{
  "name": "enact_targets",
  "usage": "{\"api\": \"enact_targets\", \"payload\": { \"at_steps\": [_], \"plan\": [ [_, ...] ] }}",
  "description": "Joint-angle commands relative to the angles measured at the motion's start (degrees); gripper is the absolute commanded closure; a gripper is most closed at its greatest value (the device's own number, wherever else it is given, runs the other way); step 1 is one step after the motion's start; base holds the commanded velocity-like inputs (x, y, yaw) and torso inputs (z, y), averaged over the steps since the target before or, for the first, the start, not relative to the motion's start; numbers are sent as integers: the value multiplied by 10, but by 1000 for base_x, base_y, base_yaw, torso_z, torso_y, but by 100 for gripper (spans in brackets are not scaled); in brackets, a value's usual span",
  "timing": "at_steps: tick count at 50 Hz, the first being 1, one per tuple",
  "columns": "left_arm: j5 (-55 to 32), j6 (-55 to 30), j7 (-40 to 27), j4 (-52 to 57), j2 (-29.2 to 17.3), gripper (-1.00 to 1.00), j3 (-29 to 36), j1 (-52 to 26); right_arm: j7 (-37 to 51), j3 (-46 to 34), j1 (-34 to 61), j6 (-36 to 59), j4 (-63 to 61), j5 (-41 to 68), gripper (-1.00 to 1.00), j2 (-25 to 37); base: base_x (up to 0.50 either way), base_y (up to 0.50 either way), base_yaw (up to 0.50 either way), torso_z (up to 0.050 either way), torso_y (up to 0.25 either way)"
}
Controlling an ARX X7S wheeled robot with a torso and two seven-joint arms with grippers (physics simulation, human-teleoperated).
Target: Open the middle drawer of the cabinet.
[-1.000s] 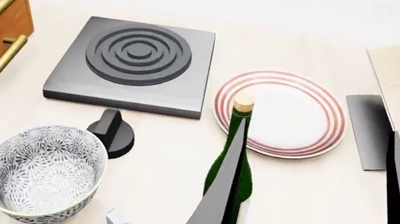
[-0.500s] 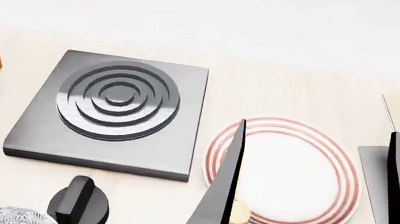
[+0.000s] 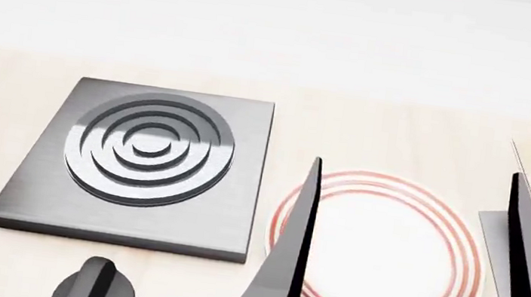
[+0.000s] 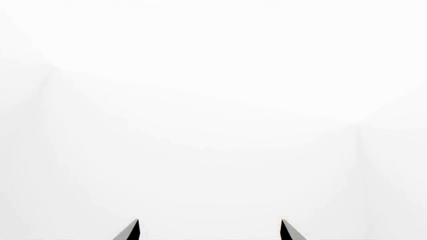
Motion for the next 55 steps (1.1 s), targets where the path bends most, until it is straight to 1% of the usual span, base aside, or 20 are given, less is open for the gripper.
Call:
{"api": "enact_targets", "payload": {
  "at_steps": [1,8,11,12,17,20,23,29,36,37,48,55],
  "plan": [
    [31,-3,-1,-22,-27,-100,13,-4,-2,1,0,5,0,-2,-100,1,0,0,0,0,0],
    [89,2,36,-73,-84,-100,33,-42,-1,9,0,0,0,2,-100,0,0,0,0,0,0],
    [102,8,48,-94,-97,-100,43,-53,-1,12,-1,-3,0,3,-100,0,0,0,0,0,0],
    [126,21,57,-112,-110,-100,58,-56,-1,12,-2,-4,0,1,-100,0,0,0,0,0,0],
    [175,29,81,-179,-135,-100,97,-88,-1,18,-2,-6,0,3,-100,0,0,0,0,0,0],
    [202,48,87,-219,-143,-100,120,-97,-3,17,-2,-2,0,4,-100,0,0,0,0,0,0],
    [237,81,93,-294,-147,-100,153,-112,-3,19,0,-2,0,6,-100,0,0,0,0,0,0],
    [289,129,101,-442,-146,-100,204,-158,-5,25,4,3,0,6,-100,-1,0,0,0,0,0],
    [322,155,109,-565,-143,-100,236,-206,-7,28,7,9,0,7,-100,0,0,0,0,0,0],
    [329,161,108,-597,-141,-100,242,-219,-8,28,8,9,0,7,-100,0,0,0,0,0,0],
    [354,187,120,-773,-127,-100,276,-288,-9,30,7,5,0,8,-100,-1,0,0,0,0,0],
    [373,223,109,-886,-108,-100,299,-329,-9,33,7,3,0,9,-100,-1,0,0,0,0,0]
  ]
}}
